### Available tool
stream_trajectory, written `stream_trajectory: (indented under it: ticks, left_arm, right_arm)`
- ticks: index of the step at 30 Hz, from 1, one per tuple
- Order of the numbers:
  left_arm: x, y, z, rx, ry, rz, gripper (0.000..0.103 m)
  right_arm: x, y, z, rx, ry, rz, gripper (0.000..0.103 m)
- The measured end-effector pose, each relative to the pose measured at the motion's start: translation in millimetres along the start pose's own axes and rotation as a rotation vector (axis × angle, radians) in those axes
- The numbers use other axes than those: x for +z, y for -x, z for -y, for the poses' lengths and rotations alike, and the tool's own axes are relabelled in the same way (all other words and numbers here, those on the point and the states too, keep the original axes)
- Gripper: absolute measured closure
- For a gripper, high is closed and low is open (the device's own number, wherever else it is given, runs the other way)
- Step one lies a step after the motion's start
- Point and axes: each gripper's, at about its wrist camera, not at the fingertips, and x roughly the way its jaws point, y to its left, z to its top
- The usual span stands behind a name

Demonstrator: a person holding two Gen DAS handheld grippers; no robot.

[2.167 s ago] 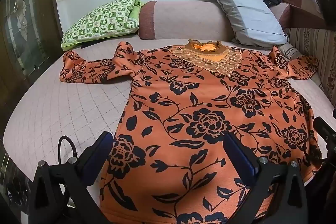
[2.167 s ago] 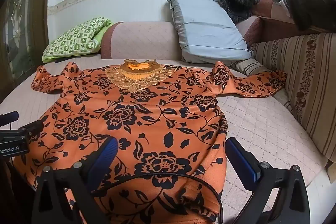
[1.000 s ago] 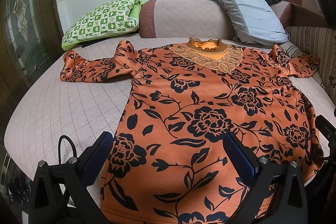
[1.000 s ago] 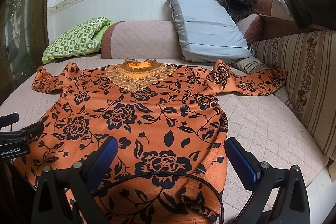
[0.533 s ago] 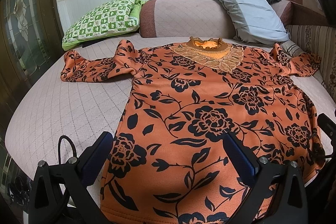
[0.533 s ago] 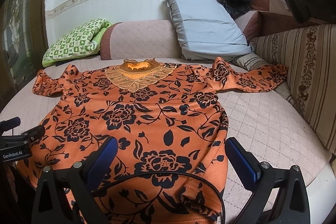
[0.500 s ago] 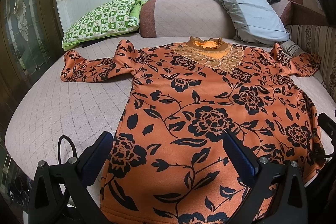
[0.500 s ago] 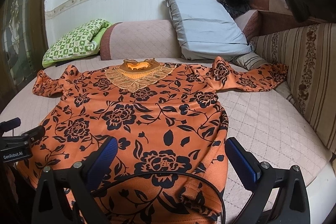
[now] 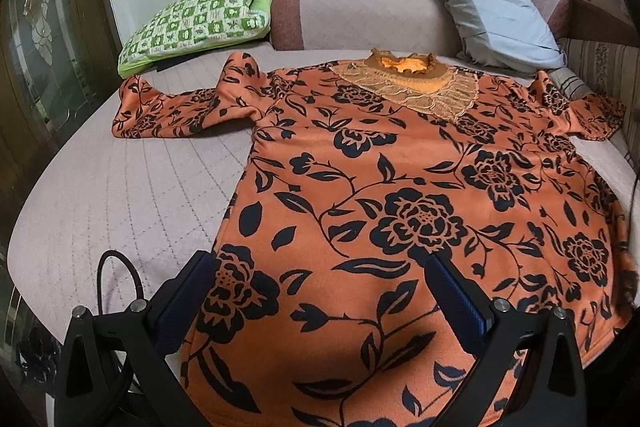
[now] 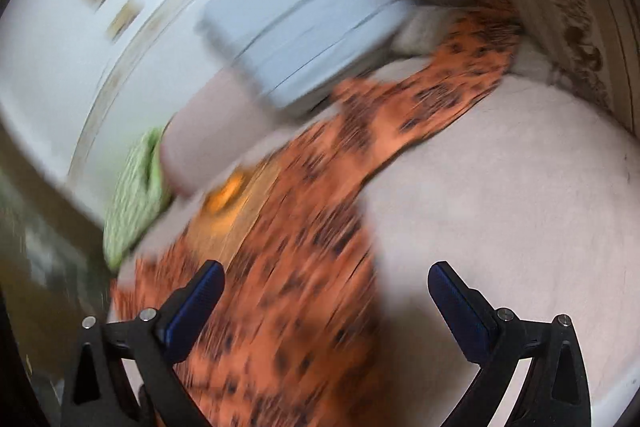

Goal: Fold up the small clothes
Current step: 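Grasp the blouse sleeve with the right gripper and lift it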

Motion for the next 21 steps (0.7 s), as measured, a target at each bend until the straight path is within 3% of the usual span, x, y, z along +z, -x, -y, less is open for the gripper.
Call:
stream_trajectory:
  ticks: [1,4,6,10,14,16,18,21]
  left_arm:
    - [0.5,-3.2,1.3,-0.006,0.007,0.002,0.000]
    - [0.9,-15.0,5.7,-0.004,0.005,-0.024,0.000]
    - [1.6,-22.7,9.4,-0.005,0.004,-0.044,0.000]
    - [4.3,-36.0,15.2,0.007,-0.011,-0.070,0.000]
    - [7.4,-50.2,16.7,-0.021,0.019,-0.117,0.000]
    - [9.4,-52.9,15.5,-0.035,0.036,-0.122,0.000]
    - [9.8,-53.5,14.9,-0.041,0.043,-0.123,0.000]
    - [9.5,-51.5,12.3,-0.055,0.055,-0.126,0.000]
  right_arm:
    - [20.8,-10.2,17.5,-0.012,-0.056,0.002,0.001]
    - [81.5,-47.2,63.3,-0.083,-0.145,-0.003,0.015]
    - [117.5,-65.8,91.1,-0.145,-0.208,0.025,0.033]
    - [169.2,-87.2,120.4,-0.222,-0.256,0.112,0.035]
    - [197.7,-115.6,127.7,-0.393,-0.207,0.124,0.036]
    - [202.5,-128.2,127.6,-0.453,-0.191,0.119,0.048]
    - [207.5,-134.8,118.3,-0.490,-0.140,0.109,0.093]
    - [213.7,-134.4,87.3,-0.480,-0.037,0.116,0.098]
